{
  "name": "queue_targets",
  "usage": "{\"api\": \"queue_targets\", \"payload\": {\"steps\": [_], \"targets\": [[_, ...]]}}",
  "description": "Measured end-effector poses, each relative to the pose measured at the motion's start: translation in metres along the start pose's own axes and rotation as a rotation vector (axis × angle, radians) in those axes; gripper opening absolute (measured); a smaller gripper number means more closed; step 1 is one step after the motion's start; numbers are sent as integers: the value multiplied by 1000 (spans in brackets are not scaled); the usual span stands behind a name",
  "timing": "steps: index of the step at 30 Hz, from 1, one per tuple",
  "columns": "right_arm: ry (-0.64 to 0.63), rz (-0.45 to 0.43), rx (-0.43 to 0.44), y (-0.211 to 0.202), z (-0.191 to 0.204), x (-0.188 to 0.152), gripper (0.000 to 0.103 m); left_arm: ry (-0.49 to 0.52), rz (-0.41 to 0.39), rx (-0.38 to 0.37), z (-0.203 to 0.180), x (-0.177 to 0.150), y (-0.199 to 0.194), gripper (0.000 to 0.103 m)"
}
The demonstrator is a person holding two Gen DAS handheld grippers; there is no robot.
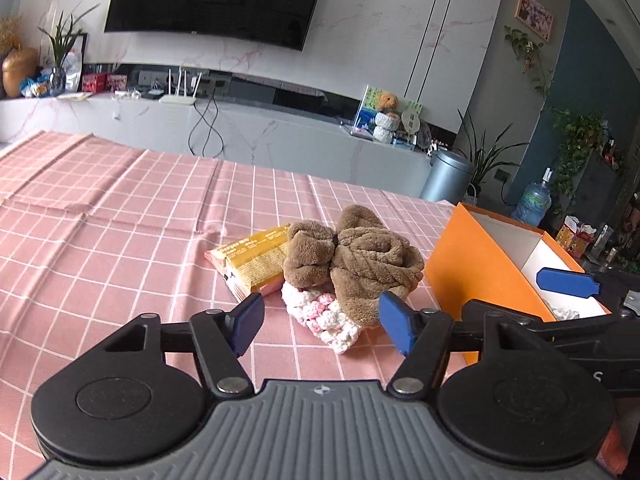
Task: Organize soft objects
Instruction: 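Move both open tools back over the brown towel on the table, then grasp the brown towel with the left tool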
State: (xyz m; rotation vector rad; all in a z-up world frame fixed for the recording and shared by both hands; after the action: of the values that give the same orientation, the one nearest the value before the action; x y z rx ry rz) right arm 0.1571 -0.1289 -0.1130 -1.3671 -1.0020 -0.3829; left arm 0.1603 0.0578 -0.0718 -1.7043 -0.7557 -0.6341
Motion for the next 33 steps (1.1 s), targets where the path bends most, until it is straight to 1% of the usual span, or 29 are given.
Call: {"api": "queue_targets", "payload": {"steps": [1, 2, 3, 4, 5, 6, 8, 11, 14, 15, 16, 17, 20, 22, 23, 24, 25, 26, 27, 28, 29, 33], "targets": [[-8, 9, 3, 5, 0, 2, 86, -5, 9, -4, 1, 1, 2, 68], [-19, 21, 5, 10, 0, 5, 81, -9, 18, -10, 1, 2, 5, 68], [-30, 28, 4, 14, 0, 7, 79, -10, 25, -19, 1, 4, 8, 68], [-42, 30, 2, 18, 0, 10, 79, -9, 30, -33, 0, 6, 10, 68], [-54, 29, -3, 21, -1, 15, 77, -7, 32, -40, -2, 10, 13, 69], [-67, 29, -5, 25, -1, 18, 75, -5, 31, -38, -2, 12, 15, 74], [-84, 35, -5, 34, -2, 25, 75, -7, 48, -37, -3, 16, 21, 75], [-98, 49, -6, 49, -3, 34, 73, -30, 66, -62, -5, 21, 31, 75], [-96, 85, -24, 67, -7, 38, 63, -48, 70, -88, -7, 26, 39, 75], [-70, 107, -8, 72, -8, 38, 57, -61, 81, -96, -7, 26, 42, 72], [-45, 123, 12, 77, -9, 39, 54, -74, 93, -104, -7, 25, 45, 68], [-32, 138, 22, 81, -10, 39, 51, -90, 107, -112, -7, 25, 49, 67], [-25, 168, 15, 90, -9, 38, 49, -127, 132, -146, -8, 21, 59, 64], [-21, 185, 12, 95, -10, 38, 44, -146, 140, -148, -8, 20, 66, 62], [-17, 194, 18, 98, -10, 38, 39, -153, 147, -148, -8, 21, 69, 61], [-15, 207, 29, 100, -9, 37, 30, -160, 155, -151, -8, 20, 72, 57], [-13, 218, 47, 102, -7, 37, 24, -169, 164, -160, -8, 20, 76, 52], [-15, 225, 65, 102, -5, 36, 13, -174, 171, -168, -8, 20, 78, 49], [-26, 228, 73, 102, -2, 35, 8, -173, 178, -180, -10, 19, 80, 41], [-44, 225, 70, 102, 2, 35, 6, -170, 183, -185, -11, 19, 82, 34], [-57, 220, 67, 101, 4, 35, 0, -165, 188, -186, -12, 18, 84, 32], [-55, 199, 70, 94, 8, 35, 0, -139, 185, -165, -18, 17, 84, 11]]}}
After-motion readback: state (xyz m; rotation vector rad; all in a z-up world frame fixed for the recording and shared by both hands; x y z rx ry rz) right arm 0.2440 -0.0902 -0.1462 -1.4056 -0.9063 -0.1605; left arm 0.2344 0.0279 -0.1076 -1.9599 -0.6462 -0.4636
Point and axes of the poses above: each gripper's, at about its wrist camera, not at the fingertips, and y roughly the way its jaws point, z to its left, x to its top, the point moved 9 cm from there along y, roughly the way its jaws point, and after that the axes turned 8 degrees about z, right-handed, at the moved point
